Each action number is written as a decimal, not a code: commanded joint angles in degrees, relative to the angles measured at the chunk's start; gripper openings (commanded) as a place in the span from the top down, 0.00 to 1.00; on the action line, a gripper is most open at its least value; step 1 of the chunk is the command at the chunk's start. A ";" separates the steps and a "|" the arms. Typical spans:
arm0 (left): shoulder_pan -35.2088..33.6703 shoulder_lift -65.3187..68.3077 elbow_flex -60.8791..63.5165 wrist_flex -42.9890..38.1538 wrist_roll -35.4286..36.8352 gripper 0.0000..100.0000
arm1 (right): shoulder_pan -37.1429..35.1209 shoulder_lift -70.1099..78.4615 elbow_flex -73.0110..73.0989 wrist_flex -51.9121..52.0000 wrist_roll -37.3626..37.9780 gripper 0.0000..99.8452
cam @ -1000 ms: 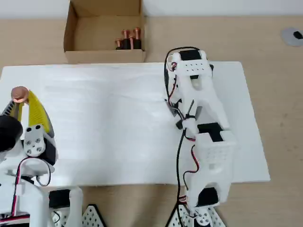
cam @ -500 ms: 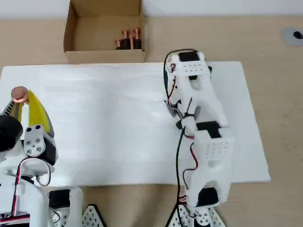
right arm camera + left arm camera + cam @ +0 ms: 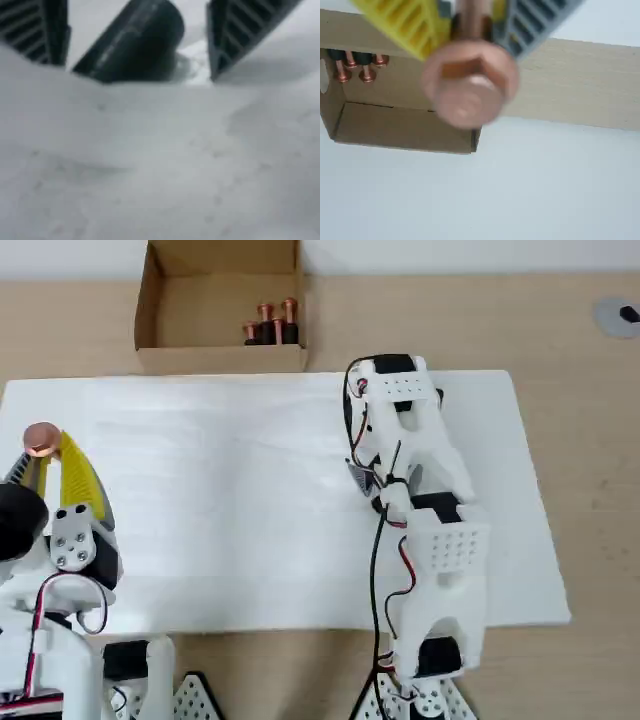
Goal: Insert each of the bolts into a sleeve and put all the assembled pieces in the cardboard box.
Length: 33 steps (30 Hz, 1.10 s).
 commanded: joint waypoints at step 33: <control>-0.97 -0.22 -3.43 -1.58 -0.35 0.99 | 0.04 -24.75 -23.87 3.69 12.13 0.99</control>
